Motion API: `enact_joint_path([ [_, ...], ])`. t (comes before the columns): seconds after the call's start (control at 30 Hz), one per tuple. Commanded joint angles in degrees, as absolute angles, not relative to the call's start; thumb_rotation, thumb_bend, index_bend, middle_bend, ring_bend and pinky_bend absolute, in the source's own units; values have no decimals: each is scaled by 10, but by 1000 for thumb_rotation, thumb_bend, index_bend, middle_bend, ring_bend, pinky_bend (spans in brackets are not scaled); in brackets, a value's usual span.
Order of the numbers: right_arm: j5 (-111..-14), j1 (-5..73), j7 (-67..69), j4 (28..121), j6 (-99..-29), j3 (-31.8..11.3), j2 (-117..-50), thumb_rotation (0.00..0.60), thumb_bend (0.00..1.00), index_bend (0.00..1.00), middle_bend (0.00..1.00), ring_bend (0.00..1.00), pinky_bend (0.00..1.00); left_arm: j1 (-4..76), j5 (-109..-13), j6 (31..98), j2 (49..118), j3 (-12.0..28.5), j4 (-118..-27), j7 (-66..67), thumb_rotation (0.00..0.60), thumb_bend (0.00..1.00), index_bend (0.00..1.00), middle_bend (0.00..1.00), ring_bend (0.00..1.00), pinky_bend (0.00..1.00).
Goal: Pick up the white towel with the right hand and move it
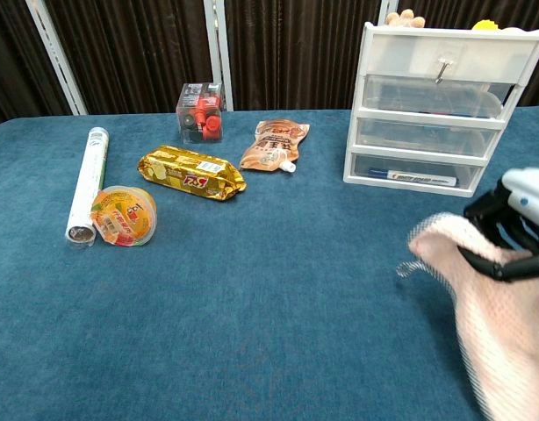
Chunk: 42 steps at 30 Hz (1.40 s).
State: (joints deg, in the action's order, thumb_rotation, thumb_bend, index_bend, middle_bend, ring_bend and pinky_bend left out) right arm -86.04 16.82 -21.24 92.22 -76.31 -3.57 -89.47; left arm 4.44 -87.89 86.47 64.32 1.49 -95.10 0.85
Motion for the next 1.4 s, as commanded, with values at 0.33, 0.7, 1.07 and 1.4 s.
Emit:
enact_joint_path([
  [0.33,-901,200,-191,956,-804,-98,-869,600,484,764,813,821,960,45,-876,863,645,16,-951,11,600,0,0,0,0,0],
  [0.7,-854,230,-198,942,-797,-163,-863,600,483,766,813,821,960,46,-874,859,646,15,-952,13,600,0,0,0,0,0],
  [1.07,-802,259,-178,921,-796,-220,-863,600,486,766,813,822,960,46,-868,855,648,16,-956,18,600,0,0,0,0,0],
  [1.4,-782,285,-172,929,-800,-251,-859,600,494,766,813,823,960,48,-858,848,649,18,-957,23,600,0,0,0,0,0],
])
